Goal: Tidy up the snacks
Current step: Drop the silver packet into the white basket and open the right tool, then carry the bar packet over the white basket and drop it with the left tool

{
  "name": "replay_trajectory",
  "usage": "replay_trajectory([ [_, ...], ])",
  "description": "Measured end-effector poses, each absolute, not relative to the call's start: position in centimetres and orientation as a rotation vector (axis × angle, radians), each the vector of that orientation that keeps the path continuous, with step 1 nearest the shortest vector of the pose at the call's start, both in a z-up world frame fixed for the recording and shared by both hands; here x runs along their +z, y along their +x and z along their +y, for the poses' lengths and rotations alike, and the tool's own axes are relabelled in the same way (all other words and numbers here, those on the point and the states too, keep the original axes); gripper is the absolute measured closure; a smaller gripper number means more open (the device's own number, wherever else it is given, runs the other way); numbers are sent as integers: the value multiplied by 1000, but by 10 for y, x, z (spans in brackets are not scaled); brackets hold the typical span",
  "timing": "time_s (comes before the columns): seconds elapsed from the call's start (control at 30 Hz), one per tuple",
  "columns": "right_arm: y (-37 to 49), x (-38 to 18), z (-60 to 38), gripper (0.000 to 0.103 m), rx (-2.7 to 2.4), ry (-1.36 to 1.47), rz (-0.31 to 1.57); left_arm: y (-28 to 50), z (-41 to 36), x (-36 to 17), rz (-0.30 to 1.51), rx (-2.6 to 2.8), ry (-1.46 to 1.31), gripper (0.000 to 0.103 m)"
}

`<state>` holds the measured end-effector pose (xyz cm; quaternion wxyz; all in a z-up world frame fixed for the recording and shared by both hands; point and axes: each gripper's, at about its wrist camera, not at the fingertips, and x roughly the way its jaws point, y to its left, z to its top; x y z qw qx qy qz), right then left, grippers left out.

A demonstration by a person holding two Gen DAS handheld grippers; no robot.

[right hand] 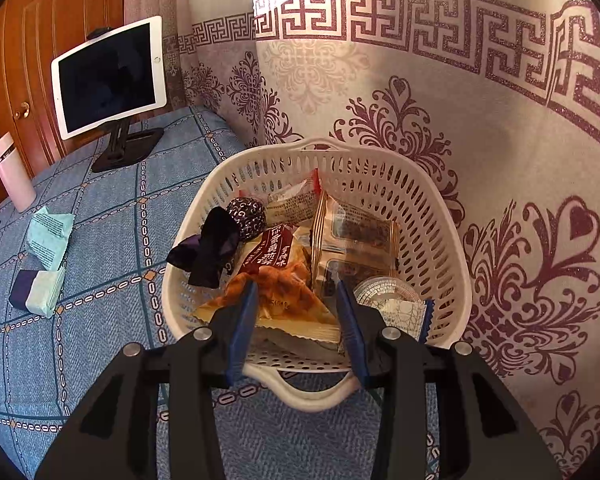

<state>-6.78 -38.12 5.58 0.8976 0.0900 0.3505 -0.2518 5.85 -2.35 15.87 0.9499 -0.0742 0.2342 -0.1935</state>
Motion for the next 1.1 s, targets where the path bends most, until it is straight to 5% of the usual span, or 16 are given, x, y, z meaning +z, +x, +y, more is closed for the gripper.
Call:
replay_trajectory([
  [0.23,-83,69,-369,60,-511,143,651,50,-36,162,456,-409,-116,30],
  [0.37,-99,81,-361,48,-528,101,563,41,-56,155,475,-433,-78,30],
  [0.6,-124,80,-353,44,-511,75,485,29,-105,130,570,-503,-8,30],
  [0.67,-126,75,-352,36,-491,74,487,24,-122,129,571,-524,24,30],
  [1.1,-146,54,-360,36,-364,167,479,2,-240,134,571,-692,168,30],
])
